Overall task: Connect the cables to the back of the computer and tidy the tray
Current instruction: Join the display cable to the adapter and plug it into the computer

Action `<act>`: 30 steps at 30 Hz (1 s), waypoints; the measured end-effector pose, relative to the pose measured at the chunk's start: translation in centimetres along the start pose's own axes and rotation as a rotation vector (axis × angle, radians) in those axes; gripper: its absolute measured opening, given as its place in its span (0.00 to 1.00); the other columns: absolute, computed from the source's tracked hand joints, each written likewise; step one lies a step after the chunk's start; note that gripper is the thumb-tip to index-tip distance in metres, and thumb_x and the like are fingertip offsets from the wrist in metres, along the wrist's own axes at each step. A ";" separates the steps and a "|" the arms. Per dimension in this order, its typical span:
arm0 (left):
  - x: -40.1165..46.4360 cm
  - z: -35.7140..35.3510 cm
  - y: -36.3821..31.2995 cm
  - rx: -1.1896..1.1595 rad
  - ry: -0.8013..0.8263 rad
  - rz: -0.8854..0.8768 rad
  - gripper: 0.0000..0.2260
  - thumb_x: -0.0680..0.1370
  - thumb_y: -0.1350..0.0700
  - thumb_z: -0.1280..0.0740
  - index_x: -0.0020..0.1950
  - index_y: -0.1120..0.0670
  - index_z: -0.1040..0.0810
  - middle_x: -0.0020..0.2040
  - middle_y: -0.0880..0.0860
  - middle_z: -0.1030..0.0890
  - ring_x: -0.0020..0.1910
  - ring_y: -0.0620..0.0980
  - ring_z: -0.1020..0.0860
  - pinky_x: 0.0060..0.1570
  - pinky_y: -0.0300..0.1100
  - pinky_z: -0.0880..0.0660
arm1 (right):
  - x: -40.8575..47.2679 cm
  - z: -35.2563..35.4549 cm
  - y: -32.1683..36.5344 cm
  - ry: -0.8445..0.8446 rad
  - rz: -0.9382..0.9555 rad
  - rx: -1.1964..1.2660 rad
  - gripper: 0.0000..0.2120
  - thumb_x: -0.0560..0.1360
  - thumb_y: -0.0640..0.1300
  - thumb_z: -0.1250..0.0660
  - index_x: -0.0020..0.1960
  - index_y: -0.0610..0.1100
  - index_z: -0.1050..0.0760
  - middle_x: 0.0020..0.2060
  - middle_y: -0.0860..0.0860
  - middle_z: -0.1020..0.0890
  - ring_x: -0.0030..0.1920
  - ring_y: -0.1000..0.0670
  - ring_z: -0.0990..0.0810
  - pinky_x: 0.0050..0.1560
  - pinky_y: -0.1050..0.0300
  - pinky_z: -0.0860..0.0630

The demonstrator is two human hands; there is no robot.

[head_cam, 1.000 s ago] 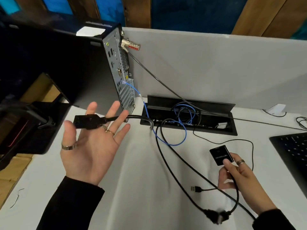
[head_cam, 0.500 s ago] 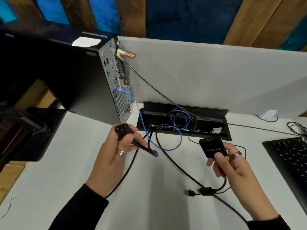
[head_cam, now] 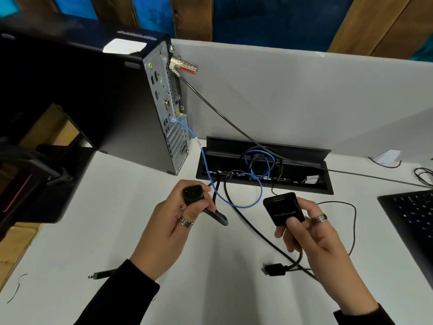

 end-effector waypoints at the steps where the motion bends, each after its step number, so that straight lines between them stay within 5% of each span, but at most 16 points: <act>1: 0.0 0.0 0.0 -0.002 0.004 0.000 0.14 0.74 0.34 0.41 0.51 0.41 0.27 0.43 0.45 0.18 0.47 0.56 0.20 0.52 0.65 0.26 | 0.0 0.2 -0.2 -0.003 -0.006 -0.009 0.13 0.74 0.40 0.41 0.58 0.50 0.29 0.32 0.48 0.19 0.27 0.55 0.30 0.32 0.70 0.29; 5: 0.1 0.1 0.5 -0.063 0.023 0.040 0.16 0.72 0.33 0.39 0.50 0.42 0.25 0.41 0.49 0.18 0.46 0.55 0.19 0.54 0.63 0.26 | 0.5 1.8 -1.2 -0.030 -0.032 -0.085 0.13 0.73 0.47 0.41 0.57 0.51 0.29 0.32 0.49 0.20 0.27 0.53 0.31 0.32 0.65 0.30; 9: -1.3 -0.4 2.2 0.039 0.214 0.105 0.19 0.69 0.29 0.40 0.50 0.39 0.26 0.39 0.49 0.20 0.44 0.51 0.21 0.53 0.59 0.26 | 0.9 5.0 -3.6 -0.135 -0.129 -0.071 0.08 0.79 0.43 0.43 0.56 0.50 0.30 0.29 0.53 0.24 0.25 0.55 0.34 0.30 0.61 0.35; 13: -4.0 -2.9 3.5 0.322 0.482 0.119 0.21 0.66 0.23 0.50 0.49 0.34 0.35 0.45 0.35 0.26 0.44 0.39 0.26 0.45 0.29 0.30 | 0.4 7.0 -5.2 -0.187 -0.194 -0.030 0.07 0.79 0.44 0.43 0.54 0.52 0.30 0.27 0.53 0.27 0.23 0.57 0.37 0.26 0.64 0.39; 15: -5.2 -5.3 3.5 0.482 0.653 0.077 0.23 0.64 0.23 0.54 0.49 0.35 0.38 0.48 0.31 0.28 0.46 0.32 0.27 0.44 0.25 0.32 | -0.1 7.3 -6.1 -0.196 -0.222 -0.001 0.07 0.79 0.45 0.43 0.56 0.50 0.30 0.27 0.53 0.27 0.23 0.57 0.37 0.25 0.65 0.39; 18: -6.3 -9.0 3.7 0.604 0.845 -0.044 0.29 0.64 0.26 0.54 0.52 0.43 0.32 0.48 0.41 0.24 0.46 0.38 0.29 0.46 0.25 0.36 | -0.7 7.4 -7.4 -0.203 -0.258 0.031 0.08 0.79 0.45 0.42 0.57 0.49 0.30 0.28 0.53 0.28 0.23 0.57 0.37 0.25 0.66 0.39; 23: -7.0 -13.0 6.6 0.644 0.911 -0.124 0.34 0.70 0.27 0.63 0.45 0.51 0.28 0.41 0.49 0.23 0.39 0.46 0.28 0.46 0.31 0.40 | -2.2 8.1 -9.0 -0.225 -0.326 0.075 0.07 0.79 0.45 0.42 0.56 0.48 0.29 0.28 0.52 0.28 0.23 0.59 0.35 0.24 0.68 0.38; 27: -7.8 -14.6 7.9 0.663 0.923 -0.099 0.27 0.71 0.29 0.61 0.38 0.48 0.34 0.32 0.47 0.30 0.35 0.47 0.31 0.46 0.28 0.42 | -3.5 8.7 -10.1 -0.228 -0.357 0.047 0.06 0.79 0.46 0.42 0.55 0.51 0.29 0.29 0.51 0.27 0.25 0.60 0.30 0.30 0.65 0.35; 30: -8.6 -14.6 8.7 0.712 0.931 -0.060 0.23 0.77 0.35 0.50 0.40 0.51 0.28 0.35 0.50 0.25 0.36 0.49 0.29 0.46 0.28 0.41 | -3.9 9.8 -11.3 -0.269 -0.348 -0.092 0.07 0.80 0.45 0.43 0.56 0.51 0.31 0.31 0.48 0.23 0.31 0.59 0.25 0.35 0.61 0.35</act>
Point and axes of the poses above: each hand's wrist, its own x-axis towards the middle knuckle, its own z-axis out of the back of the hand, y = z × x, the point moved 7 cm from there along x, towards the middle knuckle
